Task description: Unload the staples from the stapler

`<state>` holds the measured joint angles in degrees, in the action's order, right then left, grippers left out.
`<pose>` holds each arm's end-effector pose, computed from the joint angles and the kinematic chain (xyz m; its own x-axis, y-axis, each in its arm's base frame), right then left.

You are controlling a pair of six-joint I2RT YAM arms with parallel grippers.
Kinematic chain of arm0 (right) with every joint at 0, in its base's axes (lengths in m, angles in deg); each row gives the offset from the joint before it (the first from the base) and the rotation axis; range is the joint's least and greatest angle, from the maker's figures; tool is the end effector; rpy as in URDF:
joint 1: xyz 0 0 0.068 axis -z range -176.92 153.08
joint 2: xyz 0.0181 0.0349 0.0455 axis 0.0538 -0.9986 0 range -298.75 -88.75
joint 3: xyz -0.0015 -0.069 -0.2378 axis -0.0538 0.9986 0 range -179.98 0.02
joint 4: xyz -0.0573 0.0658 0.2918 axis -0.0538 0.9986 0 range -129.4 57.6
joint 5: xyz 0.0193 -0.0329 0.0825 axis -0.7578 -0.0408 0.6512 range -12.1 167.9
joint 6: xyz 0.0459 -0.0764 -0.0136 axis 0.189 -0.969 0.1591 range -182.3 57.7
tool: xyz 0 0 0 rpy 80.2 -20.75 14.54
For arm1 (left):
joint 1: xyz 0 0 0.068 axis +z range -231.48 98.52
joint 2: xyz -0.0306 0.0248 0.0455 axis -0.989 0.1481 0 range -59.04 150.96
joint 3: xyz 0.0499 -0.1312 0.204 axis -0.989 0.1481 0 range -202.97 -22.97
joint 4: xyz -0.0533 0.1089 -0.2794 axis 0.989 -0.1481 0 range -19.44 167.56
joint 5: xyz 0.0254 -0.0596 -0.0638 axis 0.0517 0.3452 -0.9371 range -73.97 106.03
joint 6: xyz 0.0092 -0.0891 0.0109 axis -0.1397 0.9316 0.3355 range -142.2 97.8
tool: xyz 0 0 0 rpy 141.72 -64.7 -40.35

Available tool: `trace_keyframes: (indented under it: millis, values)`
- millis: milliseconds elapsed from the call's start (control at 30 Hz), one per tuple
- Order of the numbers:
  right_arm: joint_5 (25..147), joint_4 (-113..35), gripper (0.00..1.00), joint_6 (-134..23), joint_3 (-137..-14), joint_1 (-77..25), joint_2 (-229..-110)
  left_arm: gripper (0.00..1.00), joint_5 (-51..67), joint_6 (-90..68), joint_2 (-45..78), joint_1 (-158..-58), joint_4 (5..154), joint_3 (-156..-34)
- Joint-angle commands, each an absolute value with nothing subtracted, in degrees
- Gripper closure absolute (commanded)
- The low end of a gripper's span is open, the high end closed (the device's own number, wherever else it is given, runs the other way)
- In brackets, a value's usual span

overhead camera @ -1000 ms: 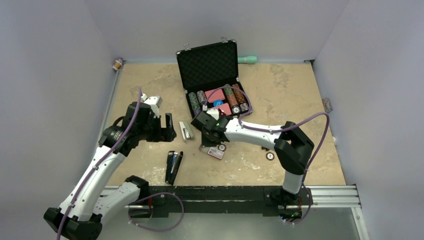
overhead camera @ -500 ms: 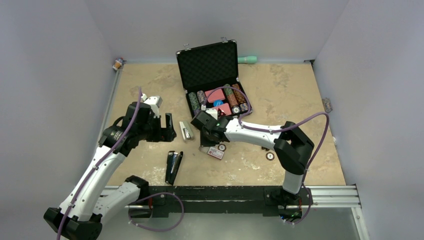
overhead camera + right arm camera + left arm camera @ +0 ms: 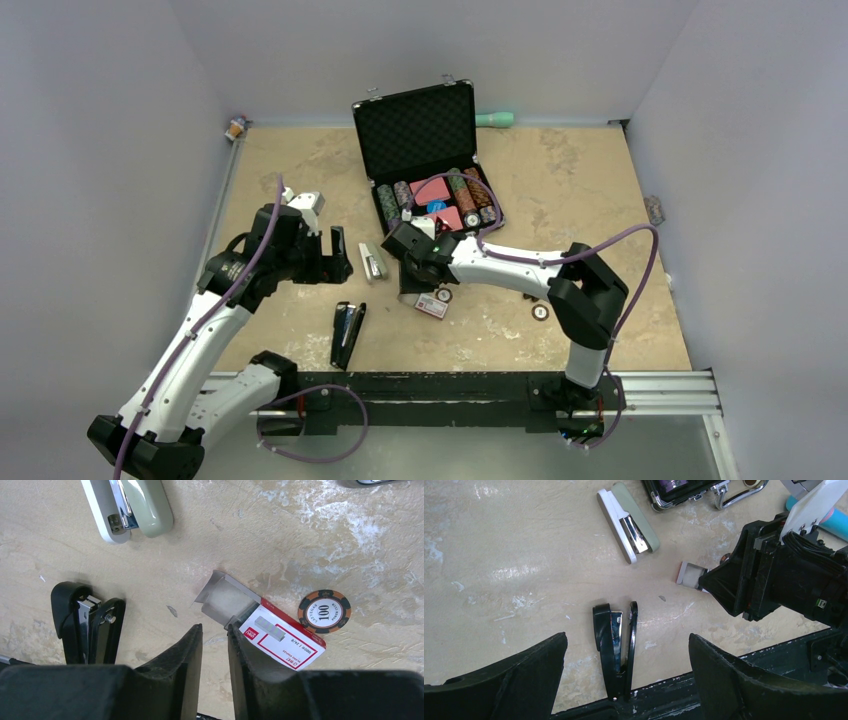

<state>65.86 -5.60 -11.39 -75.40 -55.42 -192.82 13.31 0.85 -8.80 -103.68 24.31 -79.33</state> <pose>0.2401 0.3596 0.1220 -0.9003 -0.0163 -0.4350 -0.1345 0.9608 0.2424 0.2351 -0.1001 0.2738 -0.7839 -0.1025 -0.6124 0.1091 0.9482 -0.2984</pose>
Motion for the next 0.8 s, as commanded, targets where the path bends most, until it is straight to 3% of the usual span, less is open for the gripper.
trace_keyframes:
  millis: [0, 267, 400, 767]
  values:
    - [65.37, -6.21, 0.68, -11.98, -75.2, -55.61, -189.85, 0.06, 13.74, 0.13, -9.29, -103.46, 25.79, -79.4]
    - [66.49, -8.76, 0.64, -12.52, -72.99, -55.62, -189.91, 0.06, 13.39, 0.41, -9.12, -103.45, 25.91, -79.39]
    - [67.73, -12.85, 0.56, -13.63, -70.73, -55.58, -190.09, 0.06, 10.21, 1.79, -9.0, -103.43, 27.1, -78.7]
    - [71.76, -19.87, 0.55, -15.96, -66.72, -55.62, -191.74, 0.06, 11.06, 1.81, -8.03, -103.46, 27.15, -78.96]
